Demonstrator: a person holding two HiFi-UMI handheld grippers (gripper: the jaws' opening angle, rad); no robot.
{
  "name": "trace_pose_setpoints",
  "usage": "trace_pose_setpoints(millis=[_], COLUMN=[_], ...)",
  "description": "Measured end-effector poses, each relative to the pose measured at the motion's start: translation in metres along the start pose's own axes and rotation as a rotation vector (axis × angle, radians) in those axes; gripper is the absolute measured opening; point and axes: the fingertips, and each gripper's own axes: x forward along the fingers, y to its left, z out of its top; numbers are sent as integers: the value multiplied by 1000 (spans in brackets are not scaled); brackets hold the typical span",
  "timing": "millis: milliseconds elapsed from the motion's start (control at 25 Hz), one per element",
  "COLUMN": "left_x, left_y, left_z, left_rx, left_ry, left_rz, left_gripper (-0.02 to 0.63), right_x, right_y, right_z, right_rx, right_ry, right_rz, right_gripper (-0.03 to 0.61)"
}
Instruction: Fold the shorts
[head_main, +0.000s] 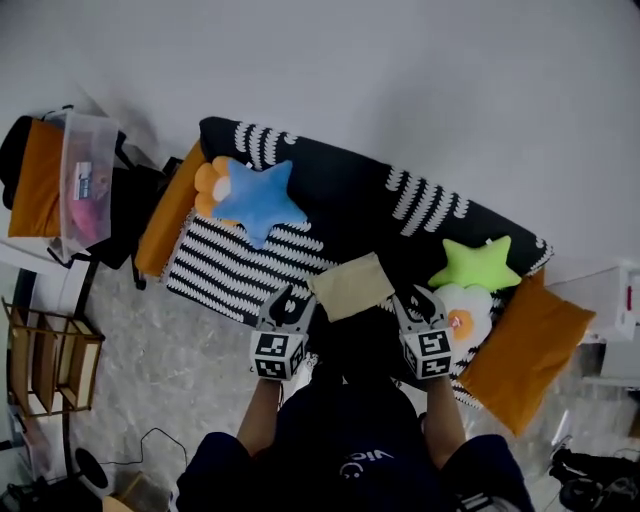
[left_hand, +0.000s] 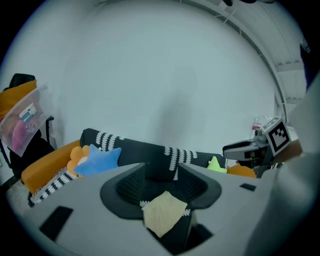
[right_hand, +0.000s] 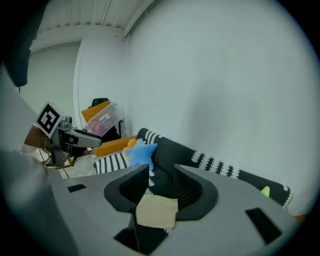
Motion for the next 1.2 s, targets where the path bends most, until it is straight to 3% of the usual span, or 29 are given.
trace_pose_setpoints(millis=[600, 1000, 1200], left_x=[-40, -71, -69], left_y=[-40, -66, -70], left_z=[113, 179, 179], left_rx=[201, 260, 242], left_ry=[-252, -457, -447], left_rz=[-105, -138, -167], left_gripper=[216, 227, 229], right_x=[-66, -99, -96], right_y=[3, 2, 10], right_z=[101, 146, 147], right_rx=[-79, -118, -135], right_ry=[-265, -391, -387], right_rz=[-101, -204, -207], right_gripper=[218, 229, 257])
